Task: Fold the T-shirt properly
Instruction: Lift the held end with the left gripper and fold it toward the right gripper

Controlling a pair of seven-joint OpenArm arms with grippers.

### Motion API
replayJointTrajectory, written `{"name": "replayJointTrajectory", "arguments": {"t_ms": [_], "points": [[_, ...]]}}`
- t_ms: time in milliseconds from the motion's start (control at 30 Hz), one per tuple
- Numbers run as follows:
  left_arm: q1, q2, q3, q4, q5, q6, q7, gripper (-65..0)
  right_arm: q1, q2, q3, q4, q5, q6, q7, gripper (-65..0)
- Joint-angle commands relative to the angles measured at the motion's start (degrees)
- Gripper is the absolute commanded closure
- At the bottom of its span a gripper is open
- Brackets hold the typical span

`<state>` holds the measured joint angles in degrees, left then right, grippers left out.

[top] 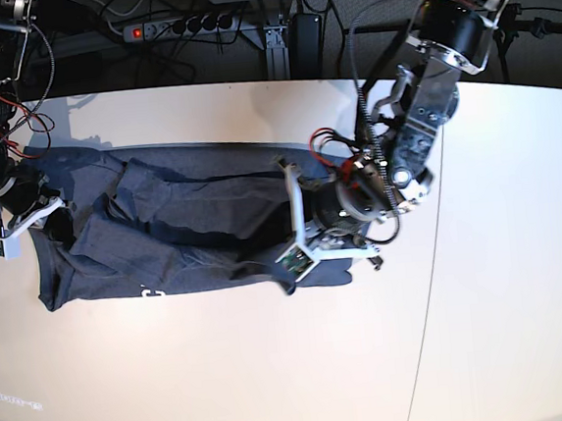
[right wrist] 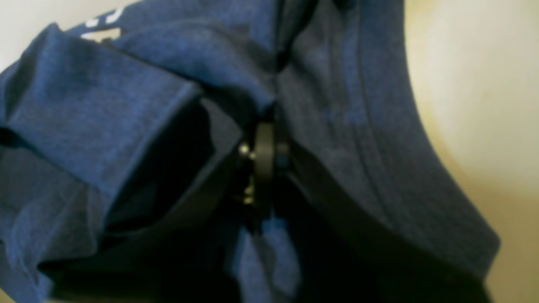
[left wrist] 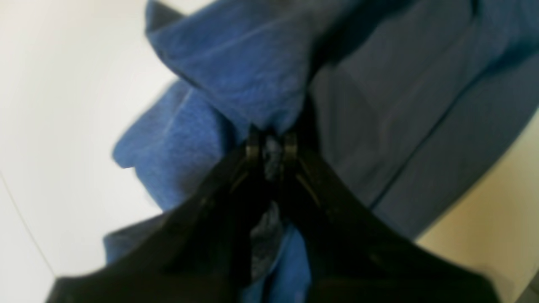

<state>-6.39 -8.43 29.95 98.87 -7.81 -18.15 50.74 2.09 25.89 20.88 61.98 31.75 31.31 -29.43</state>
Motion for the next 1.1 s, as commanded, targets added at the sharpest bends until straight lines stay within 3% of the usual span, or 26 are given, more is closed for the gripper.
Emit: {"name": "replayJointTrajectory", "arguments": {"t_ms": [0, 267, 500, 600, 767, 1067], "points": [[-1.2, 1.5, 0.0, 1.0, 0.5, 1.5, -1.2, 0.0, 0.1, 0.9, 0.1, -0.1, -1.7, 0.0, -3.0, 0.0], [-1.2, 11.4, 0.1, -2.3, 5.1, 2.6, -0.7, 0.0, 0.1, 1.0, 0.1, -0.1, -1.7, 0.0, -3.5, 0.0], [-1.2, 17.4, 0.1, -8.2, 6.4, 2.8, -0.6, 0.0, 0.1, 1.1, 0.1, -0.1, 0.4, 0.0, -4.0, 0.0], [-1.2, 17.4, 0.1, -10.5, 6.4, 5.9, -0.2, 0.0, 0.1, 1.1, 0.1, -0.1, 0.4, 0.0, -4.1, 0.0], [-1.2, 17.4, 0.7, -12.3, 6.4, 7.3, -0.3, 0.0, 0.1, 1.1, 0.1, -0.1, 0.5, 0.0, -4.1, 0.0], [-1.2, 17.4, 3.9, -12.4, 4.2, 6.8, -3.1, 0.0, 0.1, 2.0, 0.1, -0.1, 0.9, 0.0, -4.1, 0.0]]}}
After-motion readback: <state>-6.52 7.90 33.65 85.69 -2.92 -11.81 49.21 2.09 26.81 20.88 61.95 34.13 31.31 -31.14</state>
